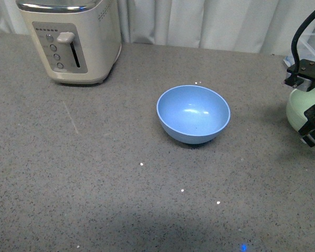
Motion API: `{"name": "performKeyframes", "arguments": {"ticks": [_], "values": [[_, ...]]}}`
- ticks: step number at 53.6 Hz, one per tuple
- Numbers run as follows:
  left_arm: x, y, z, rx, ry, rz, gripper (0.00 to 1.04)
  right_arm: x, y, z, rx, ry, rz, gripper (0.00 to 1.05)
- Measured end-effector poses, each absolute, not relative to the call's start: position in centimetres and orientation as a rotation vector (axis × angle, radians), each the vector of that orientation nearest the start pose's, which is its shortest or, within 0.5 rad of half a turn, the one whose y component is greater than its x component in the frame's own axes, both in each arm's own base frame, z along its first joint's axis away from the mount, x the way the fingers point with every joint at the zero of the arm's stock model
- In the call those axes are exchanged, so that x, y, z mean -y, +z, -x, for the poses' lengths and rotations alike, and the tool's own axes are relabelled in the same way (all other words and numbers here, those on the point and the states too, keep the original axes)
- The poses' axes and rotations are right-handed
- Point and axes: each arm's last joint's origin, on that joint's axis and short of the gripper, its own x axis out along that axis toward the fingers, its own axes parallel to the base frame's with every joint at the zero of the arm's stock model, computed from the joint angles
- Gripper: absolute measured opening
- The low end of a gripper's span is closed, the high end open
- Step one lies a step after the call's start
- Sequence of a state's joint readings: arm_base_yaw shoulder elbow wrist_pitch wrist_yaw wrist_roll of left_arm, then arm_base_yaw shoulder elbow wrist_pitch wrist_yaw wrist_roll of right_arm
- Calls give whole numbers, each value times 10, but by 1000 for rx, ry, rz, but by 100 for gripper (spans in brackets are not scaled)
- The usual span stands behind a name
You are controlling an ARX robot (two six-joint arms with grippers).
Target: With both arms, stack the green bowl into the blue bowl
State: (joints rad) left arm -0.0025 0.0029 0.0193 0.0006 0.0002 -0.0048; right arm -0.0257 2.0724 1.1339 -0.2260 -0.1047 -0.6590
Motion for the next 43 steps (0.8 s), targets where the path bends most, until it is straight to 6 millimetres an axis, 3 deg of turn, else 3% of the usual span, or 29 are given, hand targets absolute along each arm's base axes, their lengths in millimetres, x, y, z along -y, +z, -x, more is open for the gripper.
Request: {"name": "performKeyframes", "arguments": {"ticks": [3, 16, 22, 26, 30, 37, 43], "values": [[0, 170, -97, 17, -2, 5, 98, 6, 86, -379, -1088, 458, 509, 1], [0, 170, -97, 17, -2, 5, 98, -9, 108, -371, -1045, 553, 528, 2], [0, 170, -97, 17, -3, 5, 98, -35, 138, -364, -957, 634, 587, 2], [0, 170, -97, 17, -3, 5, 98, -64, 160, -358, -868, 700, 661, 2], [0, 170, -97, 17, -3, 5, 98, -88, 170, -352, -823, 763, 705, 2], [0, 170, -97, 17, -2, 5, 98, -124, 170, -345, -791, 843, 763, 2], [0, 170, -97, 17, -2, 5, 98, -152, 158, -338, -793, 907, 808, 2]]}}
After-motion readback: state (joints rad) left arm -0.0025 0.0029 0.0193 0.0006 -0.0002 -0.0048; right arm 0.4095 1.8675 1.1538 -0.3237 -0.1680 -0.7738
